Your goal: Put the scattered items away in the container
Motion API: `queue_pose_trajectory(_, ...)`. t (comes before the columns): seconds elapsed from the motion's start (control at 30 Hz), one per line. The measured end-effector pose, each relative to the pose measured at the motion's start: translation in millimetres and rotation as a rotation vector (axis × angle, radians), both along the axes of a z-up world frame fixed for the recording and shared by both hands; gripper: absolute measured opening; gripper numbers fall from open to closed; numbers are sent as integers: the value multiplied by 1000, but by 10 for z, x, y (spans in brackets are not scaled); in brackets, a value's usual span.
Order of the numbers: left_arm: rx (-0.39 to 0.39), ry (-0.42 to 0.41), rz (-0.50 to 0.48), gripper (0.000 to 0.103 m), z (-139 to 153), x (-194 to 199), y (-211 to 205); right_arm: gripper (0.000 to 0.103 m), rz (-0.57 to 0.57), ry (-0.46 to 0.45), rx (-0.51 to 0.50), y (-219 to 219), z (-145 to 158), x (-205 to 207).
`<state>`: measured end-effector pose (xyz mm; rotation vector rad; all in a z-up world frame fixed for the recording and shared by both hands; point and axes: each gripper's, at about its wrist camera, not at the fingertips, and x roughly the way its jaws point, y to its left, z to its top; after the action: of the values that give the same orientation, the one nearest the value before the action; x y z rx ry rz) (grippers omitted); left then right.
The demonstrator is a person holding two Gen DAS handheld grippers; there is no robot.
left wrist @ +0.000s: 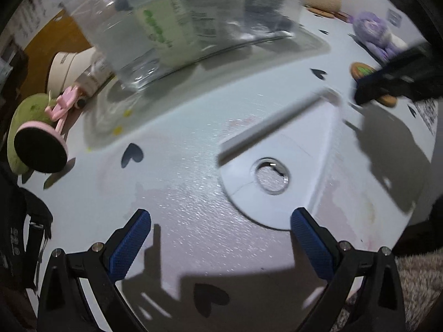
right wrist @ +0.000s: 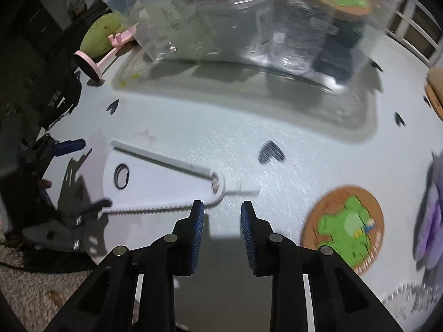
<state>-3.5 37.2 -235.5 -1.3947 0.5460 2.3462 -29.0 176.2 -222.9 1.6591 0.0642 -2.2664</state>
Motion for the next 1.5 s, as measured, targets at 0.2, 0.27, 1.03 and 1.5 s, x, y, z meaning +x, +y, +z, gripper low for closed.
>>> queue_pose_trajectory(0.2, 3, -3, -21, 102, -8, -2, 8, 28, 47, 44, 7, -285, -67, -200)
queue_pose_trajectory(0.27, 14, -13, -17, 102, -9, -19, -9, 29, 49, 55, 33, -330, -96, -207)
queue_pose_trajectory(1.03, 25, 16, -139, 103, 10, -139, 354, 38, -300, -28, 97, 163, -119, 1270)
queue_pose_trajectory(1.5, -14, 21, -280, 103, 16, -74, 593, 38, -298, 137, -23, 250, 361, 280)
